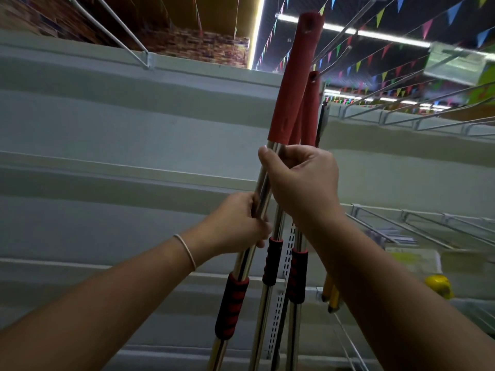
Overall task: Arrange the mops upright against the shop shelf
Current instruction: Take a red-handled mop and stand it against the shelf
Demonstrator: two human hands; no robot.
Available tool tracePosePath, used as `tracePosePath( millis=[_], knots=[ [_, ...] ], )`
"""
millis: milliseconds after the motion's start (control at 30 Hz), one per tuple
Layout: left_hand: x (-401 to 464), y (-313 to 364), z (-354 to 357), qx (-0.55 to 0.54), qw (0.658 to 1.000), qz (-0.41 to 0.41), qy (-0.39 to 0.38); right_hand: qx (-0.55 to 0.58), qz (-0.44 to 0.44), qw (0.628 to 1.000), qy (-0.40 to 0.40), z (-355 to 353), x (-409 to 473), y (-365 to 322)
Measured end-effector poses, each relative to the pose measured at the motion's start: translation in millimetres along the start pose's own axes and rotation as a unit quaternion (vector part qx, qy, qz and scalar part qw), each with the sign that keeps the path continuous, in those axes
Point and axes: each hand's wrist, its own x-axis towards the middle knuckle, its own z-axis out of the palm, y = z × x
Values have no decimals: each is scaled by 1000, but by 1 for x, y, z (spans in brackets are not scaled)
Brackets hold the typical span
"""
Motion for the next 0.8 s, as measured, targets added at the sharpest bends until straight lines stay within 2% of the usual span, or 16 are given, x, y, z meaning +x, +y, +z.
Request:
tracePosePath(
  millis=[200,500,800],
  knots=[
    [11,1,13,23,1000,-3,-13,-7,24,1000,-8,-10,2,15],
    [23,19,26,2,1000,0,-26,-5,-13,1000,6,-37,9,17],
    [31,32,34,7,1000,-2,-28,5,0,1000,13,-51,15,22]
  ],
)
